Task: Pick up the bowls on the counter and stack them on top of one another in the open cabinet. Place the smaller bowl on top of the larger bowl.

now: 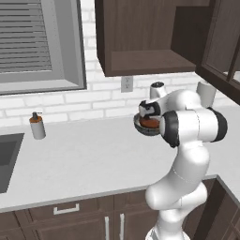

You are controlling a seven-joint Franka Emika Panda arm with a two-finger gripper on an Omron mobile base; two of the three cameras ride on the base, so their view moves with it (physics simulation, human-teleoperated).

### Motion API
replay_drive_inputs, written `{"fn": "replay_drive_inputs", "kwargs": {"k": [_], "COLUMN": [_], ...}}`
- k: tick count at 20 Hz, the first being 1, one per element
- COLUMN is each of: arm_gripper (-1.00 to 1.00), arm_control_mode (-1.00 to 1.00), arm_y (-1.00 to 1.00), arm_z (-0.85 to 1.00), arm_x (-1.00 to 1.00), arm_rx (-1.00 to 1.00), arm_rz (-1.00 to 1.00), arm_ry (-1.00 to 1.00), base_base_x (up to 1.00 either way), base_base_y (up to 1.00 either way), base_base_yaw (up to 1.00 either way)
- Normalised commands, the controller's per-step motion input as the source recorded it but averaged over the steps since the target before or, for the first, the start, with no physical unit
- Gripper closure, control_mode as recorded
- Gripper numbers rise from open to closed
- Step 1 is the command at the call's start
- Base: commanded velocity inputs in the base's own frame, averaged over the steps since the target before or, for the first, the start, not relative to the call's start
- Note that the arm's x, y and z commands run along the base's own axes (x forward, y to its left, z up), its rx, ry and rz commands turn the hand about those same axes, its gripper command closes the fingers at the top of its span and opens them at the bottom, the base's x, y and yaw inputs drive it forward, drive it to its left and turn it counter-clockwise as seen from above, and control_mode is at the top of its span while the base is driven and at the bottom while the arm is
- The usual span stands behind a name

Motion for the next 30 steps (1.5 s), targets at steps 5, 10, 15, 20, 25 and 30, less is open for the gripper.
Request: {"fn": "replay_drive_inputs", "kwargs": {"k": [5,10,15,20,25,30], "arm_gripper": [-1.0,-1.0,-1.0,-1.0,-1.0,-1.0], "arm_control_mode": [-1.0,-1.0,-1.0,-1.0,-1.0,-1.0], "arm_y": [-0.28,-0.59,-0.23,-0.01,0.0,0.0], "arm_z": [-0.02,0.0,-0.05,-0.14,-0.1,-0.18], "arm_x": [-0.28,0.0,0.0,0.0,0.01,0.0], "arm_rx": [0.0,0.02,0.07,0.1,0.05,0.0], "arm_rz": [0.14,0.16,0.03,0.0,0.0,0.0], "arm_ry": [0.01,0.0,-0.06,-0.1,-0.09,0.0], "base_base_x": [0.0,0.0,0.0,0.0,0.0,0.0], "base_base_y": [0.0,0.0,0.0,0.0,0.0,0.0], "base_base_yaw": [0.0,0.0,0.0,0.0,0.0,0.0]}}
